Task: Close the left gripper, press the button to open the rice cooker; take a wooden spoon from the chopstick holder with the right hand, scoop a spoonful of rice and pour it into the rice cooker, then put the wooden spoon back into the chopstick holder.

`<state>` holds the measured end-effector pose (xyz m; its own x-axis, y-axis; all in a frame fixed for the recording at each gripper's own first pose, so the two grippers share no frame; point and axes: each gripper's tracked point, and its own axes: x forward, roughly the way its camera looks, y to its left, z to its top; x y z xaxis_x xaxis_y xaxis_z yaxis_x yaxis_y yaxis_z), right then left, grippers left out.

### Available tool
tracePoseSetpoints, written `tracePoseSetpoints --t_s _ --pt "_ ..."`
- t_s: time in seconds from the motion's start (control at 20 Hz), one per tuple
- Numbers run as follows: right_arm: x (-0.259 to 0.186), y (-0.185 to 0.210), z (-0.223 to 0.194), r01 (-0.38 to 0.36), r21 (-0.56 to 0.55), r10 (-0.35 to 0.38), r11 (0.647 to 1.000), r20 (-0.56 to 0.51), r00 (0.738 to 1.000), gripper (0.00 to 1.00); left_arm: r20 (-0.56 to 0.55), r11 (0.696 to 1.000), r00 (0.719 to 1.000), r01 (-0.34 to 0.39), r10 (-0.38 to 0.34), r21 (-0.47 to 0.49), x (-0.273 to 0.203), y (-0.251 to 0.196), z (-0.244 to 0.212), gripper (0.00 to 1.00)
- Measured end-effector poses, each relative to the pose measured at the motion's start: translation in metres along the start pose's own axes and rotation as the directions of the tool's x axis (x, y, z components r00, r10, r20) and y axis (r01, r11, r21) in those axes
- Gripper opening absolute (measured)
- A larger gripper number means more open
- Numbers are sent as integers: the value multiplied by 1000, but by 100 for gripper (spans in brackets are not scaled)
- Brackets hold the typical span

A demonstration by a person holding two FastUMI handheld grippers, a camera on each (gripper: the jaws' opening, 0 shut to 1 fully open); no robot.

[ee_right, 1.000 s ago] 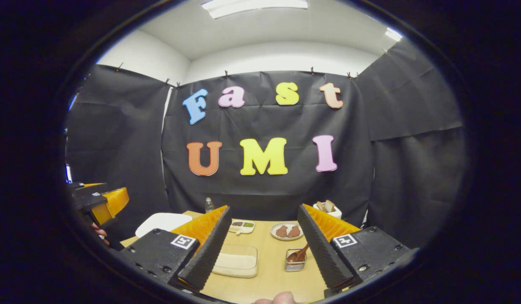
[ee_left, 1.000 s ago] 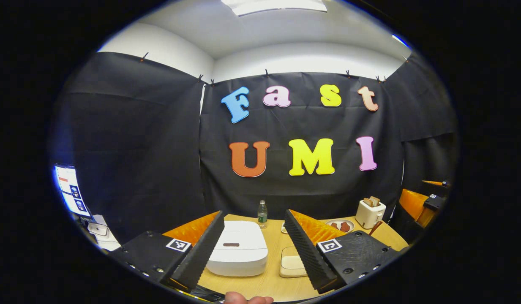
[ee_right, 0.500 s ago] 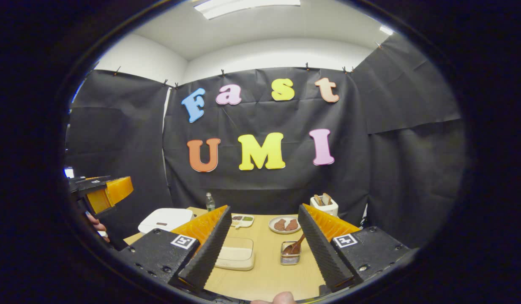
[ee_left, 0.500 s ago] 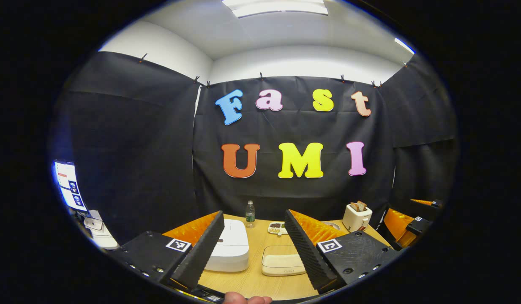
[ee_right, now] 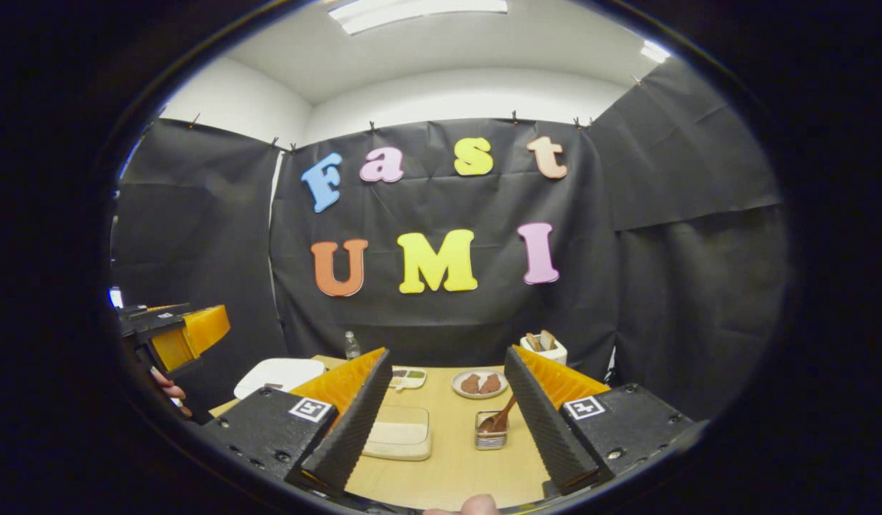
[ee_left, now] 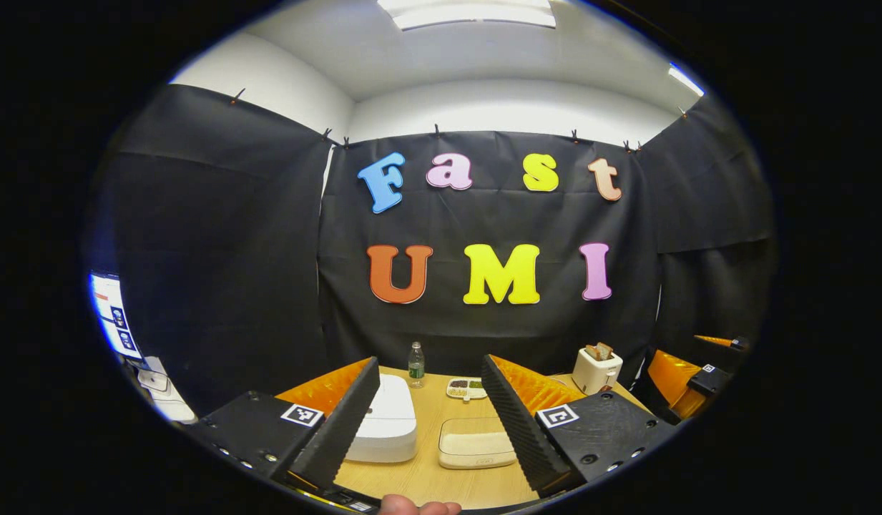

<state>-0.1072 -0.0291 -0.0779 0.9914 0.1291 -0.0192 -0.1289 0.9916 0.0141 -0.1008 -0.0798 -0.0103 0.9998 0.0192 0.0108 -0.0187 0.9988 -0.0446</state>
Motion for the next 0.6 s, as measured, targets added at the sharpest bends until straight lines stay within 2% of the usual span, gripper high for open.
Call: tracePoseSetpoints --t_s 0.15,0.2,0.25,0.3,0.35,0.5,0.55,0.6 --pt "-1 4 3 5 -7 -5 1000 12 1000 100 1 1000 1000 6 -6 7 -2 5 -1 93" --pt "-1 6 3 4 -9 -4 1000 11 1000 96 2 1000 1000 7 -7 9 -2 7 -1 93" --pt "-1 9 2 0 -10 0 1000 9 1000 100 3 1000 1000 8 -8 12 -1 9 -1 93" --pt "-1 10 2 1 -10 -1 1000 11 1000 96 4 1000 1000 9 -9 15 -1 8 -2 93" --pt "-1 10 2 3 -7 -3 1000 15 1000 100 4 1000 1000 8 -8 17 1 10 -1 93" --pt "1 17 -3 -6 -5 6 1000 4 1000 100 3 1000 1000 3 -3 11 3 16 0 93" --pt "3 19 -4 -10 -5 10 1000 -3 1000 96 4 1000 1000 2 -2 10 4 18 1 93" --pt "3 21 -4 -15 -5 14 1000 -8 1000 100 4 1000 1000 -1 1 10 4 20 0 93"
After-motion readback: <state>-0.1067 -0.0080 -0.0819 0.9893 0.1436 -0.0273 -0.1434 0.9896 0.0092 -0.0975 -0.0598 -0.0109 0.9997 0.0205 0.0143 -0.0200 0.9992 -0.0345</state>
